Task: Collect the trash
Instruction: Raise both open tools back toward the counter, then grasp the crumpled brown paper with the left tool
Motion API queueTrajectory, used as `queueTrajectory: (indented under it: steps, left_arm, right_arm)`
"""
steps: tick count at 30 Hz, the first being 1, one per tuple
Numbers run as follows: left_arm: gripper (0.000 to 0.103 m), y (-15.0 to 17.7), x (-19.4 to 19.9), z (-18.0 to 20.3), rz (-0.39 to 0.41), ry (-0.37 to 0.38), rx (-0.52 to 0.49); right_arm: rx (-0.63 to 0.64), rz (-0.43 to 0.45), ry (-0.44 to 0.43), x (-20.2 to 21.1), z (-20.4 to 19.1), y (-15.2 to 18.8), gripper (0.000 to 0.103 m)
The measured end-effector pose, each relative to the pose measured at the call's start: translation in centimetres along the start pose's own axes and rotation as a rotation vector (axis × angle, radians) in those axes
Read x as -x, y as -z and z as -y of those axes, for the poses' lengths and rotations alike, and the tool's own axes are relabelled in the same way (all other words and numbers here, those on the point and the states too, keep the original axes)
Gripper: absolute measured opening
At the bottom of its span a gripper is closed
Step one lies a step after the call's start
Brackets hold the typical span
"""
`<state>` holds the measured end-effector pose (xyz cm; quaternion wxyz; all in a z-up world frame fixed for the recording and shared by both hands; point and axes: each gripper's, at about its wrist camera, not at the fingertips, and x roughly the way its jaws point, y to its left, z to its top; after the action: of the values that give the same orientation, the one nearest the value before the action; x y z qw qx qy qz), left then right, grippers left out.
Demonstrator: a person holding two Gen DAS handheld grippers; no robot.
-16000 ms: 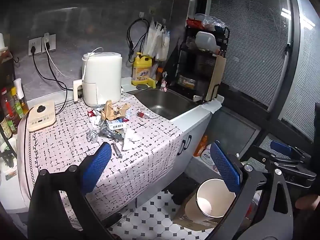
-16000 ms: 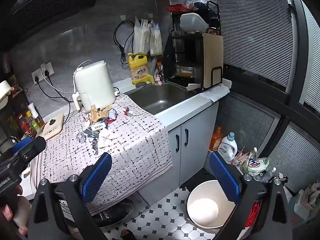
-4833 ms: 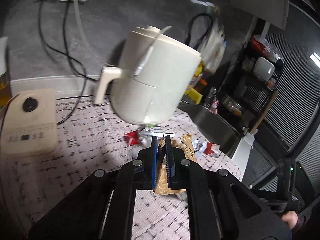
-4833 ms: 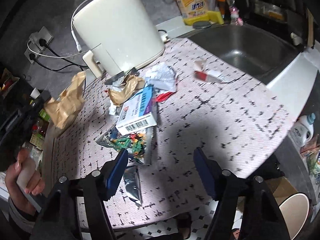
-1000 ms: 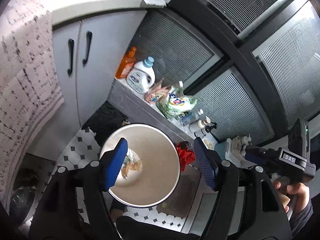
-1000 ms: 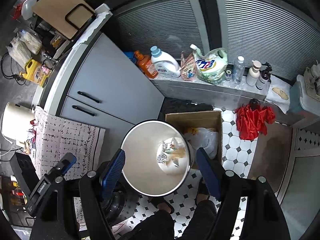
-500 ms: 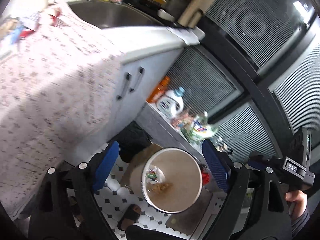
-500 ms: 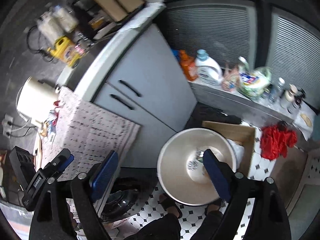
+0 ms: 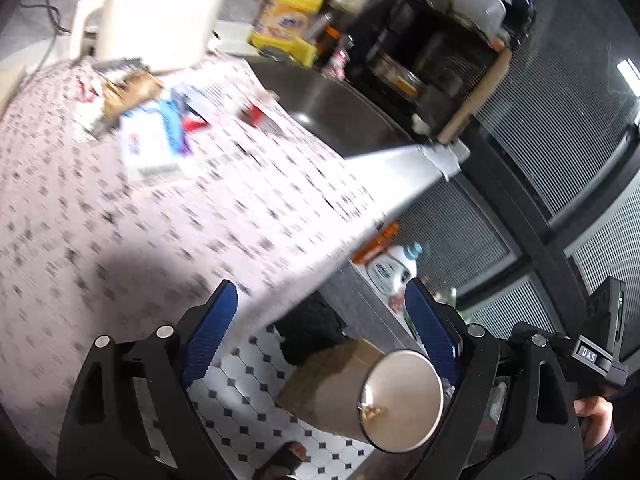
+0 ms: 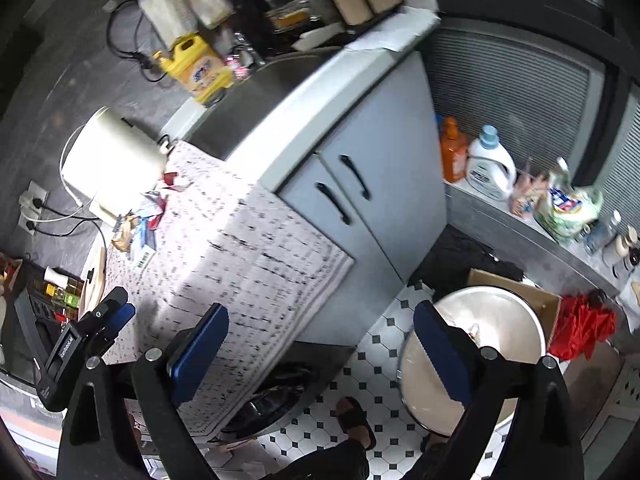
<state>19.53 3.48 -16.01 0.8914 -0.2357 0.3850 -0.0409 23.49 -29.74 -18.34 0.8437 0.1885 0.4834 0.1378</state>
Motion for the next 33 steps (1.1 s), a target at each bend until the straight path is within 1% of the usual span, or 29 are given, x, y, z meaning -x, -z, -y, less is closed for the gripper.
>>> queueTrajectory:
  steps: [2,5,9,13,15,17,19,24,26,28,33]
  left_arm:
    - [0.085,-0.7,0.7,-1.1,0.019,-0.014,-0.003]
    - [0.085,-2.2,1.8,-3.1,0.047,-0.027,-0.014]
    - [0.085,-4.0,2.4,-5.2,0.062,-0.038,-0.016]
    - [0.085,-5.9,3.1,-6.4,0.1,-0.036,-0.062]
    - [0.081,-7.0,3.2,-7.4,0.113,-0.029,-0.058]
    - [0.074,-7.9,3.2,-8.2,0.117,-0.029,-0.062]
    - [0.068,-8.9,2.9,-9.1,0.118,-0.024,-0.065]
    - [0.063,-11.2,2.2,-10.9,0.115,-0.016,-0.085]
    - [0.057,-12.3,1.6,-11.5,0.103,-0.016,-0.101]
    - [0.055,-13.1,0.9,-12.0,0.094,-0.017,-0.111]
    - [0.055,-14.7,-1.2,-13.5,0.067,-0.026,-0.135]
  right_arm:
    - [0.017,0.012,-0.005,-0.4,-1.6,-0.3,0.095]
    - [0.036,0.012,-0.013,-1.2,-3.4,-0.6,0.095]
    - [0.06,0.007,-0.012,-2.3,-6.2,-0.8,0.095]
    - [0.097,0.01,-0.006,-3.1,-8.5,-0.9,0.095]
    - [0.113,0.019,-0.002,-3.4,-9.6,-1.2,0.095]
    - [0.118,0.029,-0.003,-3.8,-10.6,-1.4,0.095]
    - [0.126,0.036,-0.001,-4.3,-11.7,-1.7,0.095]
    - [0.151,0.063,0.009,-5.3,-14.2,-2.6,0.094]
    - [0.174,0.079,0.017,-5.6,-15.3,-3.1,0.091]
    - [0.192,0.093,0.028,-6.0,-16.3,-3.8,0.089]
    - [0.247,0.123,0.029,-6.7,-18.5,-5.3,0.082]
